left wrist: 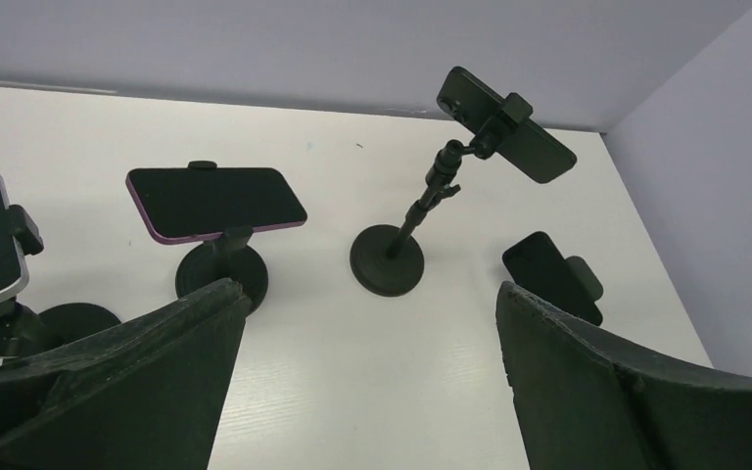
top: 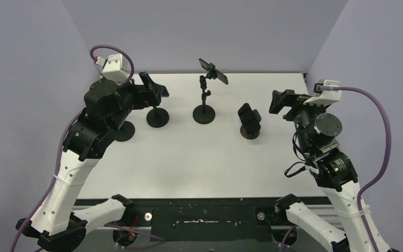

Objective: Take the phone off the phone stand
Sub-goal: Move the phone stand with the phone to the center of the board.

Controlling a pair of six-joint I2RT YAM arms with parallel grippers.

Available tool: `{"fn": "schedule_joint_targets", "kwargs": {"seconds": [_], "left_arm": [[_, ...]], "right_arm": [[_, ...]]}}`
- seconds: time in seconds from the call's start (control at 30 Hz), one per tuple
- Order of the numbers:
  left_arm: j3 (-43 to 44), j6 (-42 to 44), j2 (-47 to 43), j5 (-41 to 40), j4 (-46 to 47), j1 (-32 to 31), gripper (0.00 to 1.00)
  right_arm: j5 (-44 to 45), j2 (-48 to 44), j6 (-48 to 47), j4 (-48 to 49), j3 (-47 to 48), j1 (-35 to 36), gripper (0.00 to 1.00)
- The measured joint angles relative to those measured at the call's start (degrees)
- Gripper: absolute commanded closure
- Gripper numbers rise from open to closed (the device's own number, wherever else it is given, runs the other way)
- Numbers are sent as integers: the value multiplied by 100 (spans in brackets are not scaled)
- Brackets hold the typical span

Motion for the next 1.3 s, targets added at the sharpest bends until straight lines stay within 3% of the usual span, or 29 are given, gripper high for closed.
{"fn": "schedule_joint_targets", "kwargs": {"seconds": [0.2,0.43,0.73,0.87,1.07,1.3], "left_arm": [[-533,205,-402,190,437,-11,3],[-1788,391,-1141,214,1147,-48,3],[-3713,459,-1969,581,1720,-57,3],[-4199,522,-2103,909,1838,-90,3],[-4728,544,-2332,1255,2188,-212,10],[-4927,599,-2310,1845,2433,-245,13]], "right_arm": [[-81,-146,-131,-2,-136,-2,0],[-763,-13,-131,-186,-133,0,0],[-925,678,879,-367,-817,-83,7],[-1309,804,1274,-348,-1513,-516,11],[-2190,804,1733,44,-2559,-1738,18],[-2885,852,1945,706,-3171,-2017,29]]}}
